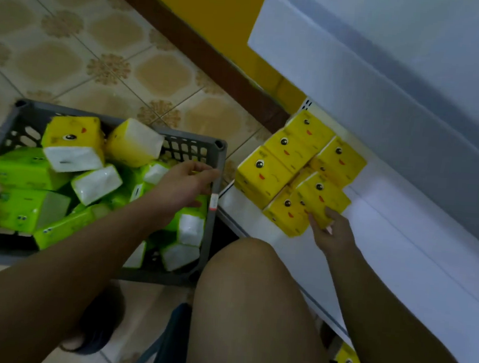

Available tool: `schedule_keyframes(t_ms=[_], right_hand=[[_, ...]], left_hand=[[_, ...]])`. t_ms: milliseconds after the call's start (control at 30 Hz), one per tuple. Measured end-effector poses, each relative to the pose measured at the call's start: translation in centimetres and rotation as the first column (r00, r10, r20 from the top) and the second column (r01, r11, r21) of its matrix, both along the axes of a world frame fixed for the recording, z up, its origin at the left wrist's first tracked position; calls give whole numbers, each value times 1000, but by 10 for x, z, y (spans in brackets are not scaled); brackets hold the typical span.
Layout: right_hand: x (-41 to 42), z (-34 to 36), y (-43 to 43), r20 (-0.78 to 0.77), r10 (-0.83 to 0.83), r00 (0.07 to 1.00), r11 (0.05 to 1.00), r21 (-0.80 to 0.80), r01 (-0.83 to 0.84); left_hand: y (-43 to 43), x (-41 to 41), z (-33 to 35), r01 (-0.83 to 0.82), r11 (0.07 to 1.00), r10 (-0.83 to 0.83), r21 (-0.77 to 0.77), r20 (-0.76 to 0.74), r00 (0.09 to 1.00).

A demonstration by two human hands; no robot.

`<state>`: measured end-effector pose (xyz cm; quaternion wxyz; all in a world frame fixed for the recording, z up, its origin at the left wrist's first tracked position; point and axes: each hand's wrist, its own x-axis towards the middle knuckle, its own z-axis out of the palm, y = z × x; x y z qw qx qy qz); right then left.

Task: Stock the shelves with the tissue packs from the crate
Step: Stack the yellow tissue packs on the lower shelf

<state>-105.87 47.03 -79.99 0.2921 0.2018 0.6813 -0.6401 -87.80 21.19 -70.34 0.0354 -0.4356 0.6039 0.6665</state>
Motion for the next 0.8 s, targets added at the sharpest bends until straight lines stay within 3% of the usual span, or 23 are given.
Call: schedule_keyframes(t_ms=[100,267,367,433,500,567,700,767,800], right_hand=[[-15,-19,-3,-76,248,966,863,470,-185],[-31,-21,-20,-118,235,965,862,485,-150],[-29,-14,-18,-145,319,937,808,559,-188],[-30,-6,-18,-114,245,963,873,458,-168],[-36,5,-18,-88,86,992,969,238,-63],[-34,20,-20,72,-71,995,997,22,69],[-8,39,-34,167,-156,973,983,124,137],[12,56,-59,158,-55,986,992,122,36],[22,67,-76,146,95,985,989,97,-110]], left_hand=[[-4,3,-5,17,1000,-16,-26,25,1000],[-3,8,-15,3,999,1,-51,83,997],[0,16,-19,29,999,-25,-35,95,995],[-1,20,-19,17,999,-14,-37,94,995],[-5,23,-15,-1,999,5,-50,92,996],[-11,27,-11,-4,997,11,-72,99,995],[-29,43,-1,17,995,-6,-102,102,995],[-42,51,4,5,994,6,-113,96,995],[-48,56,6,-2,993,13,-121,93,996]])
